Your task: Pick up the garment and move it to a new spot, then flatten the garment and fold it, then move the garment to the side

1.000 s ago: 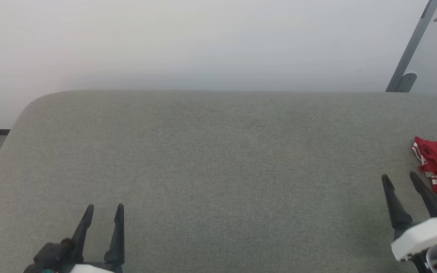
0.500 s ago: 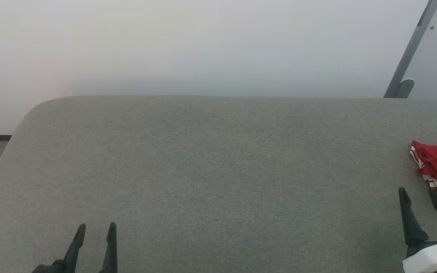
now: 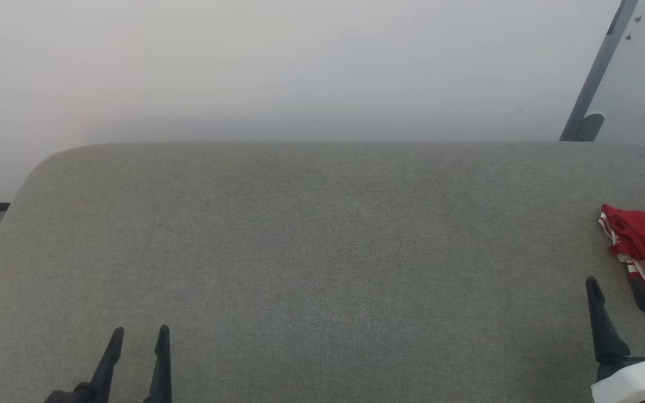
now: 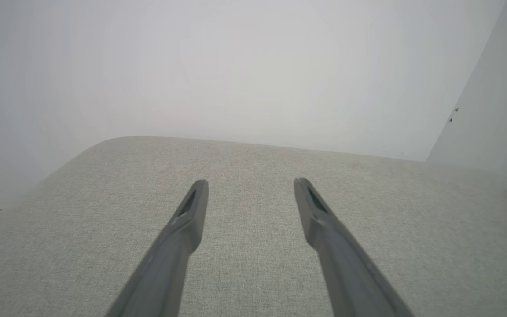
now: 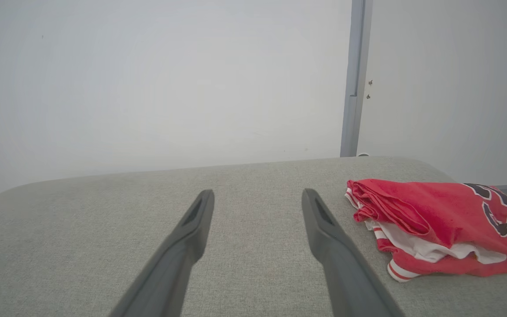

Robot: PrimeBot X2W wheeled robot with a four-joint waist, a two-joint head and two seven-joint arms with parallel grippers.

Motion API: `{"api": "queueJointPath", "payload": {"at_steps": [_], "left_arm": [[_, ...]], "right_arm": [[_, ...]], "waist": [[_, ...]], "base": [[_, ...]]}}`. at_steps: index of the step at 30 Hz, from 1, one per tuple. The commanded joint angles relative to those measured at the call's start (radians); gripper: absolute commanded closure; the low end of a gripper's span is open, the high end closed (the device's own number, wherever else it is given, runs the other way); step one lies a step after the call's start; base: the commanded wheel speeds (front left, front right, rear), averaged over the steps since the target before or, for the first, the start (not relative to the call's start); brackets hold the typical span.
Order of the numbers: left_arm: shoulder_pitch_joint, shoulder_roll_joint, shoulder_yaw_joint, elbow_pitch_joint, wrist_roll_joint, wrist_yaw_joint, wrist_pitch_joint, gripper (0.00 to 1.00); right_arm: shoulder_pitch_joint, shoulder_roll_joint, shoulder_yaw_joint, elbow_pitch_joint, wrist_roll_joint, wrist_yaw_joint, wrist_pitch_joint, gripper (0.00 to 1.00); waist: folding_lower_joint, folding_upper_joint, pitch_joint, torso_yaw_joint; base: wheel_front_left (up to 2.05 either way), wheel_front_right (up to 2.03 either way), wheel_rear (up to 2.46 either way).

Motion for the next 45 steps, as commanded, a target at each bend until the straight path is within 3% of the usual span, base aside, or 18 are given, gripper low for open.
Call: {"api": "queueJointPath", "payload": {"at_steps": [1, 10, 11, 15, 45], "left_arm": [[0.013, -0.001, 0.004, -0.005, -0.001, -0.002, -0.003, 0.0], [0.019, -0.005, 0.0, -0.011, 0.0, -0.002, -0.003, 0.0], [0.009, -0.005, -0.001, -0.005, -0.001, 0.0, 0.0, 1.0], [0.011, -0.016, -0.003, 0.031, -0.012, 0.0, 0.004, 1.0], [-0.111, -0.016, -0.008, 0.095, -0.512, 0.0, 0.127, 1.0]], "right_arm": [[0.009, 0.005, -0.001, -0.007, 0.003, 0.0, 0.0, 0.0], [0.01, 0.009, 0.005, -0.012, 0.011, 0.0, 0.001, 0.0], [0.0, 0.007, 0.004, -0.006, 0.004, 0.0, 0.003, 1.0], [0.011, 0.029, 0.01, 0.029, 0.012, 0.0, 0.006, 1.0], [-0.063, 0.096, -0.003, 0.06, 0.435, 0.0, 0.111, 1.0]], "waist": [[0.0, -0.0001, 0.001, 0.0], [0.0, -0.0001, 0.006, -0.001], [0.0, -0.0001, 0.006, -0.001], [0.0, -0.0001, 0.007, -0.002], [0.0, -0.0001, 0.018, -0.01]], "base": [[0.0, 0.0, 0.0], [0.0, 0.0, 0.0], [0.0, 0.0, 0.0], [0.0, 0.0, 0.0], [0.0, 0.0, 0.0]]}}
